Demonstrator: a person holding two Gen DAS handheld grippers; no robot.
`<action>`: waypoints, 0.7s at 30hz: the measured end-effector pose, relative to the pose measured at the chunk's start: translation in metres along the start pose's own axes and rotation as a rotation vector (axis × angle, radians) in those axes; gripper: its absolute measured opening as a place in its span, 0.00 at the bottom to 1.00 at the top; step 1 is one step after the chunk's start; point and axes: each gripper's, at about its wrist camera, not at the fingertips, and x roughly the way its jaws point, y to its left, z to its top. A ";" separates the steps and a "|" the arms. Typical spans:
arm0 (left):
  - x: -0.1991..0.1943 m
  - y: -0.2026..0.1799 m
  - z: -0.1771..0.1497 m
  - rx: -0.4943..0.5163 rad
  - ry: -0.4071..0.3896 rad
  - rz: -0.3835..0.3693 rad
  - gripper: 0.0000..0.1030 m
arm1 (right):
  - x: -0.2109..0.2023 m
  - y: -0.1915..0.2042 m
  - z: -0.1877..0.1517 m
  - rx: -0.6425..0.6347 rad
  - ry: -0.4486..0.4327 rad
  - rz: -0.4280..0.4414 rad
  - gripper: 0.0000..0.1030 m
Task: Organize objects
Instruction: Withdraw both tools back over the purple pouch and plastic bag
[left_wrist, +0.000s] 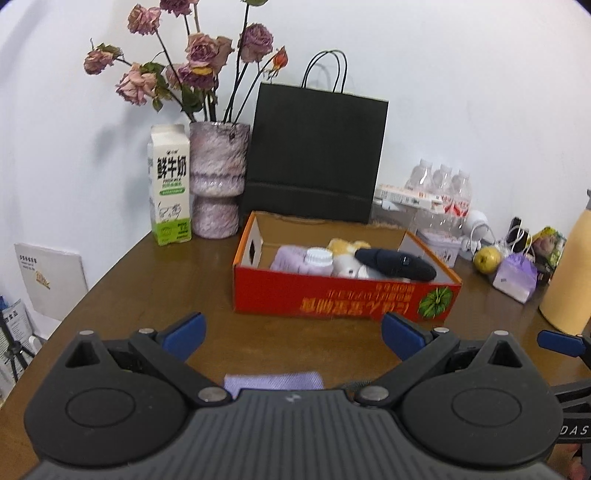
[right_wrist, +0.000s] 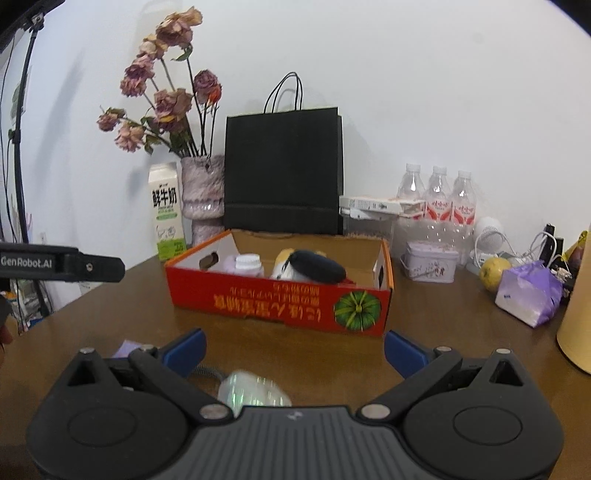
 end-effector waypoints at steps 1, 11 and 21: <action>-0.002 0.001 -0.003 0.002 0.007 0.003 1.00 | -0.002 0.001 -0.005 -0.001 0.010 0.001 1.00; -0.016 0.012 -0.030 0.017 0.086 0.030 1.00 | -0.014 0.002 -0.040 -0.002 0.069 0.002 1.00; 0.008 0.013 -0.059 0.056 0.254 0.035 1.00 | -0.009 -0.006 -0.055 0.034 0.108 0.004 1.00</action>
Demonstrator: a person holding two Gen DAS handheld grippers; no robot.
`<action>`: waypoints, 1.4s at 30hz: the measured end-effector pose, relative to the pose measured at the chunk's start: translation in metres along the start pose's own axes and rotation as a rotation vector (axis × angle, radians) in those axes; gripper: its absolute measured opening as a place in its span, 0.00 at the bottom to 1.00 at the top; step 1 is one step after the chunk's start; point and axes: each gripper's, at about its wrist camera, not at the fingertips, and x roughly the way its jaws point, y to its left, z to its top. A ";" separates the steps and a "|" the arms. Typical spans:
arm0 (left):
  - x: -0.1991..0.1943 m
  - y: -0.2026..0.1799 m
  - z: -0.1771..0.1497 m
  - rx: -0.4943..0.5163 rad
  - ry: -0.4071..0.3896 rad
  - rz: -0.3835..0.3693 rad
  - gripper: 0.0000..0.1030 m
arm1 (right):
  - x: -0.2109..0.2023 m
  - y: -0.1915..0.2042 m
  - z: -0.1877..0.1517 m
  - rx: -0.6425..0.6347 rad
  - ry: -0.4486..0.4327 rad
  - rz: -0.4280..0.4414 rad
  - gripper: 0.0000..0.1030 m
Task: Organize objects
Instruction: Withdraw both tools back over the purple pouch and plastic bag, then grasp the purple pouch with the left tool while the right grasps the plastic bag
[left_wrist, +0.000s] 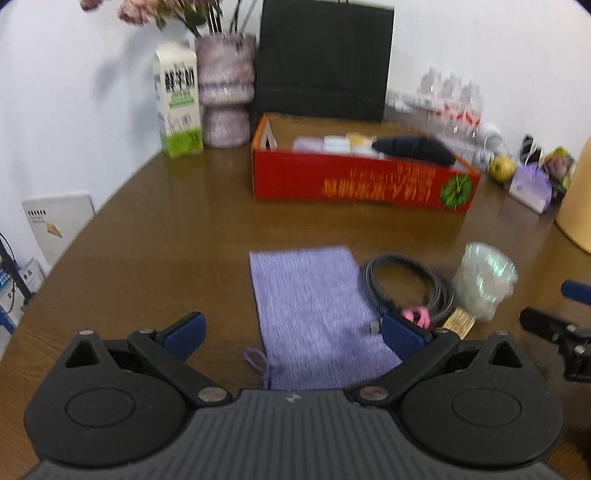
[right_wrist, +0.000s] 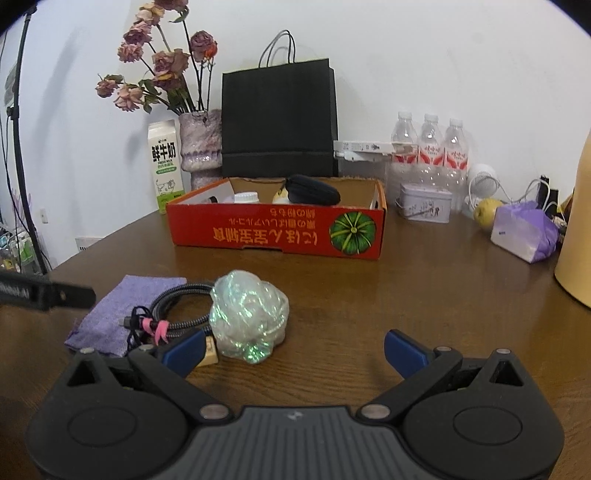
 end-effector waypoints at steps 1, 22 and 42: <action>0.005 -0.001 -0.001 0.000 0.016 -0.001 1.00 | 0.001 -0.001 -0.001 0.002 0.006 0.000 1.00; 0.034 -0.024 -0.015 0.052 0.016 -0.010 1.00 | 0.011 0.001 -0.006 0.002 0.055 0.019 1.00; 0.015 0.028 -0.028 0.001 0.013 0.064 1.00 | 0.013 0.000 -0.006 0.010 0.062 0.019 1.00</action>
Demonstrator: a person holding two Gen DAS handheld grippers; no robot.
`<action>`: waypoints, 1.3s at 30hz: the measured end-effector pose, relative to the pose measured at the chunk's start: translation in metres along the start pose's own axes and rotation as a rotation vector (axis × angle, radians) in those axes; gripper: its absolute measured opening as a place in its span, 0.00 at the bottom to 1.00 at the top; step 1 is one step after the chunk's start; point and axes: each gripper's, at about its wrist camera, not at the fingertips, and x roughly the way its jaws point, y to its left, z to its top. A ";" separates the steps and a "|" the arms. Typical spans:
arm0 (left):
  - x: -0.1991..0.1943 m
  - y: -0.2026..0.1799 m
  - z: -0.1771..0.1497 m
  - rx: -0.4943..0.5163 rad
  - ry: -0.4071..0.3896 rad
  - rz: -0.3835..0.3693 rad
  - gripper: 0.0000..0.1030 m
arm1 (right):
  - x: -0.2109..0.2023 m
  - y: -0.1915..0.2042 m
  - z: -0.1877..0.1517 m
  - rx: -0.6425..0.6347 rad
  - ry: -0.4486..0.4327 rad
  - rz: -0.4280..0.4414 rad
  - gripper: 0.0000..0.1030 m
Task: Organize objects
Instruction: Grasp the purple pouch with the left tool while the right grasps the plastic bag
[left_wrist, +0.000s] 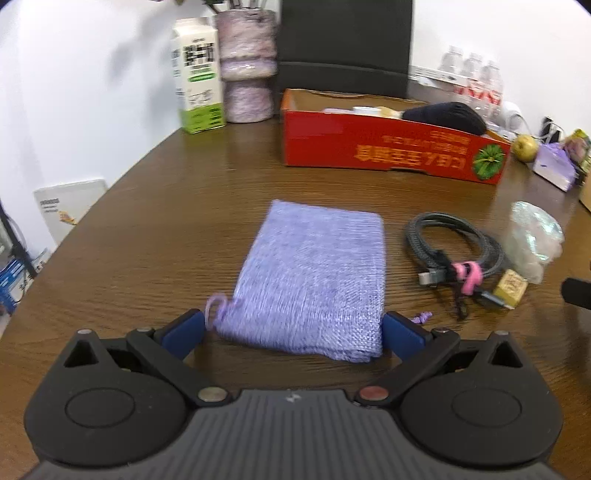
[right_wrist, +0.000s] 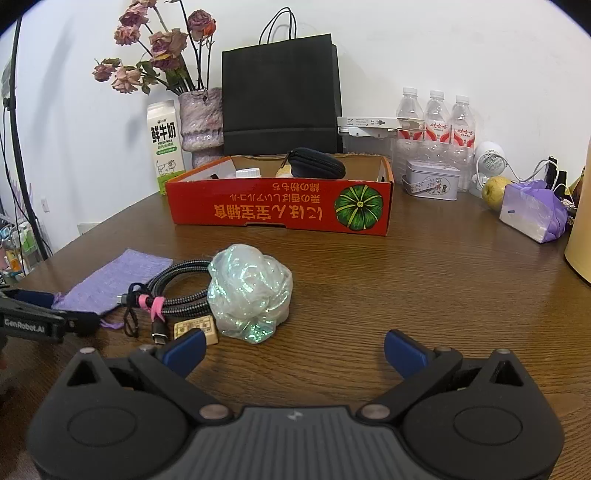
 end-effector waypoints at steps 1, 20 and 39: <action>-0.001 0.005 0.000 -0.009 0.000 0.011 1.00 | 0.000 0.000 0.000 0.000 0.000 0.000 1.00; 0.047 0.011 0.045 0.122 0.058 -0.126 1.00 | 0.009 -0.003 0.000 0.030 0.051 0.006 1.00; 0.039 0.017 0.042 0.061 -0.046 -0.100 0.34 | 0.025 0.020 0.012 0.001 0.004 0.013 1.00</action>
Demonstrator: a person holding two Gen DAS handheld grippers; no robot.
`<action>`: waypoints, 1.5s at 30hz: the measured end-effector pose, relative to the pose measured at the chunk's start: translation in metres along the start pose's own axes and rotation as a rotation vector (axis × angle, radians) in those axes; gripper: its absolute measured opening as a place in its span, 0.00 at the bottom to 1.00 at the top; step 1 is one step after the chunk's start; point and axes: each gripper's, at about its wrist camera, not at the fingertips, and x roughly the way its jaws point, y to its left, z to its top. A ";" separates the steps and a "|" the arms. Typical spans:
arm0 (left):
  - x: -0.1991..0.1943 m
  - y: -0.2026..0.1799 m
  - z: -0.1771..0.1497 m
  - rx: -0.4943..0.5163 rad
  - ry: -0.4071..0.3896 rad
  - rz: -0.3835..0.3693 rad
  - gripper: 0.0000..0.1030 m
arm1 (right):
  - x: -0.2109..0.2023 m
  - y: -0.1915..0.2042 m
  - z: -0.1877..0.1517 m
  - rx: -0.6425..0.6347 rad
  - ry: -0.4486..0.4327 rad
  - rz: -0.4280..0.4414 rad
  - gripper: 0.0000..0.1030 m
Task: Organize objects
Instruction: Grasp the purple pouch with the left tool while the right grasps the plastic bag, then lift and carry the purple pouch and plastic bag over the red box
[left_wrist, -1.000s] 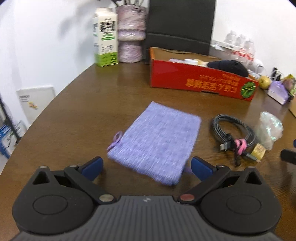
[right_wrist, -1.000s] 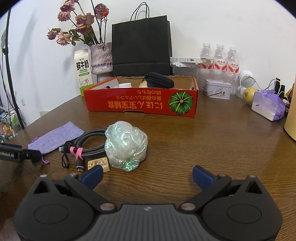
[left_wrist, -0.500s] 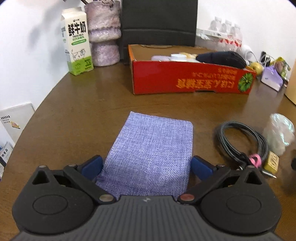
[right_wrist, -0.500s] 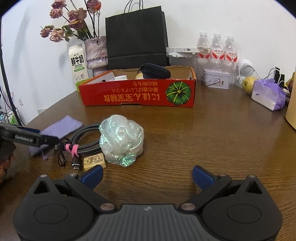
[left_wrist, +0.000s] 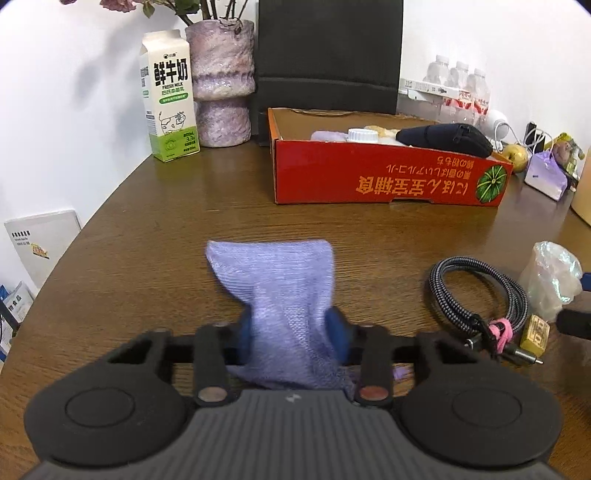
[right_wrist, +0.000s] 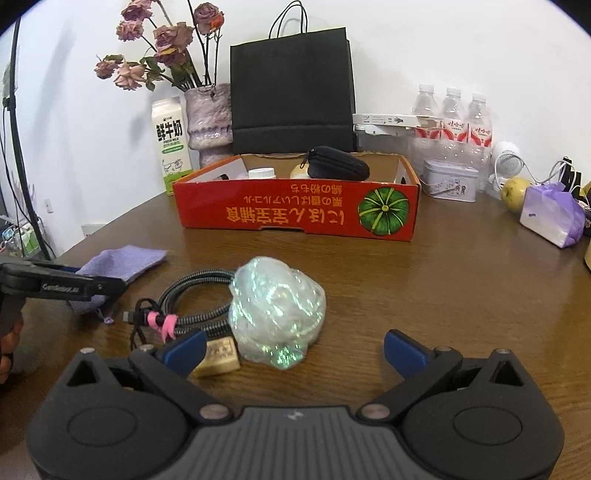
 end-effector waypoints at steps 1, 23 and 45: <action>-0.001 0.000 -0.001 -0.006 -0.002 -0.003 0.30 | 0.002 0.001 0.001 0.004 -0.002 -0.006 0.98; -0.025 -0.015 -0.006 -0.013 -0.080 0.015 0.17 | 0.005 0.016 0.010 -0.029 -0.088 -0.005 0.39; -0.067 -0.057 -0.017 -0.069 -0.207 -0.026 0.16 | -0.033 0.028 0.011 -0.028 -0.232 -0.002 0.39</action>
